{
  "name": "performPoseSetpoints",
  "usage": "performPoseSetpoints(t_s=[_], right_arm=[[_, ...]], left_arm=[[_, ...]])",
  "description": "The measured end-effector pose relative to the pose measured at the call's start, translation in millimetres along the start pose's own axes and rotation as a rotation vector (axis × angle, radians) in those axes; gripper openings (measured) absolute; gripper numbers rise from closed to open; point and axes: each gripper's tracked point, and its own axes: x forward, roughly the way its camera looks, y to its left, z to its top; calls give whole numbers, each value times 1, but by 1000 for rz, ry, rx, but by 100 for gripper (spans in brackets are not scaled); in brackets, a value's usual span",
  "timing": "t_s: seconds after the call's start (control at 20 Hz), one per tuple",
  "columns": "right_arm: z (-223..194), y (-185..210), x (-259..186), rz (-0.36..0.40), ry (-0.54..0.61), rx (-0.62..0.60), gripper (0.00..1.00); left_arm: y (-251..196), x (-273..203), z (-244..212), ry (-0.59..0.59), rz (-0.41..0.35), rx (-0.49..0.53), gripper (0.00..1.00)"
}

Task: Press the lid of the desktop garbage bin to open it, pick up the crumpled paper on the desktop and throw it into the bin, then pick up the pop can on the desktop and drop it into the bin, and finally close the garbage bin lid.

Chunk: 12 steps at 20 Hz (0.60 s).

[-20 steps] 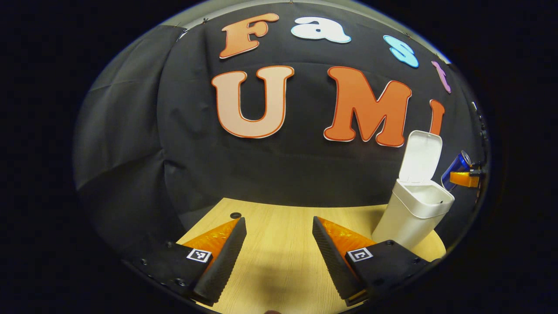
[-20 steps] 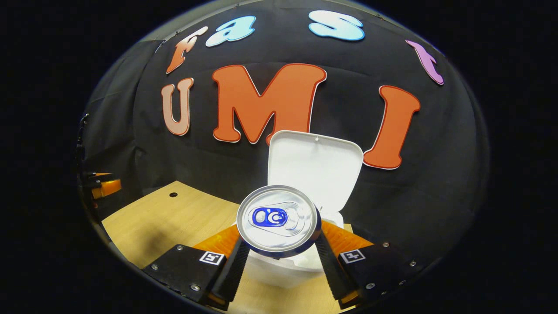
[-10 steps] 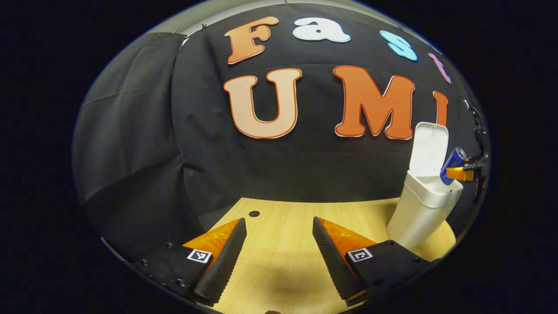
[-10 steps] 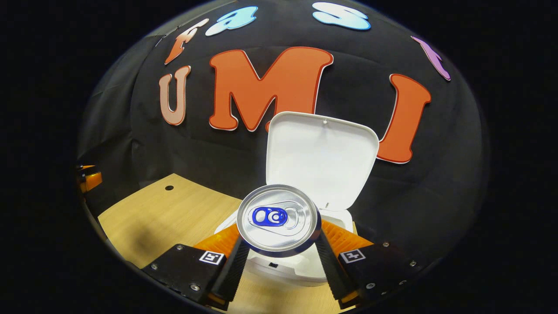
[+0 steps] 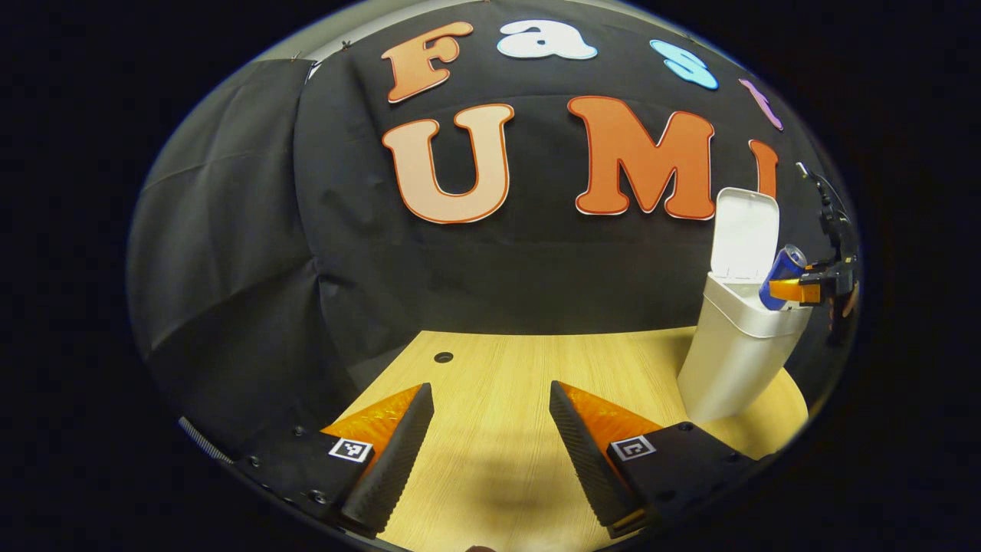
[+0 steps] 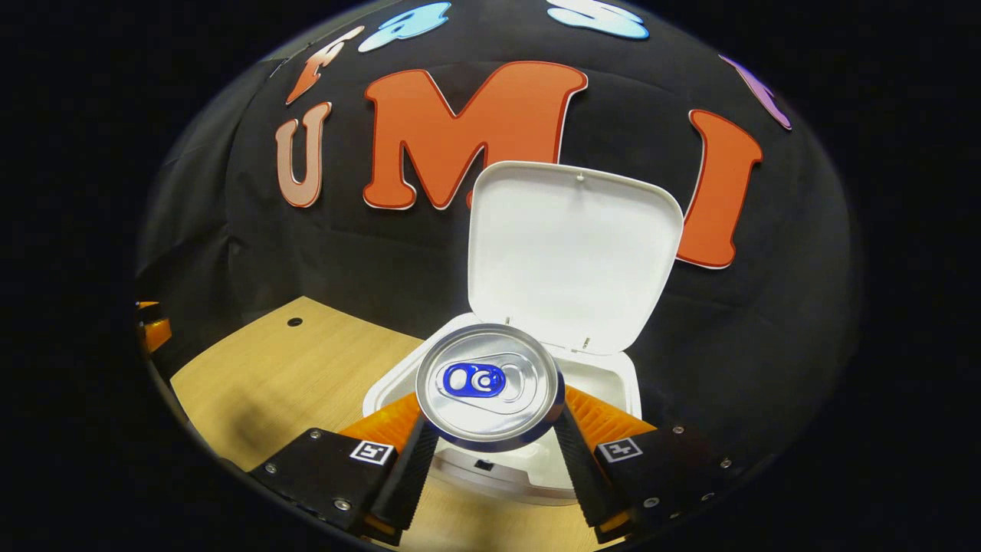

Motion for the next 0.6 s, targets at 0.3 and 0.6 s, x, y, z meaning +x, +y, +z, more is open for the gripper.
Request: performPoseSetpoints(t_s=[0.3, 0.6], right_arm=[[-7, 6, 9, 1, 19, 47, 82], [-20, 6, 17, -4, 60, 92, 82]], left_arm=[[-26, -2, -15, 32, -49, -1, 97], [-24, 0, -15, 41, -52, -6, 97]])
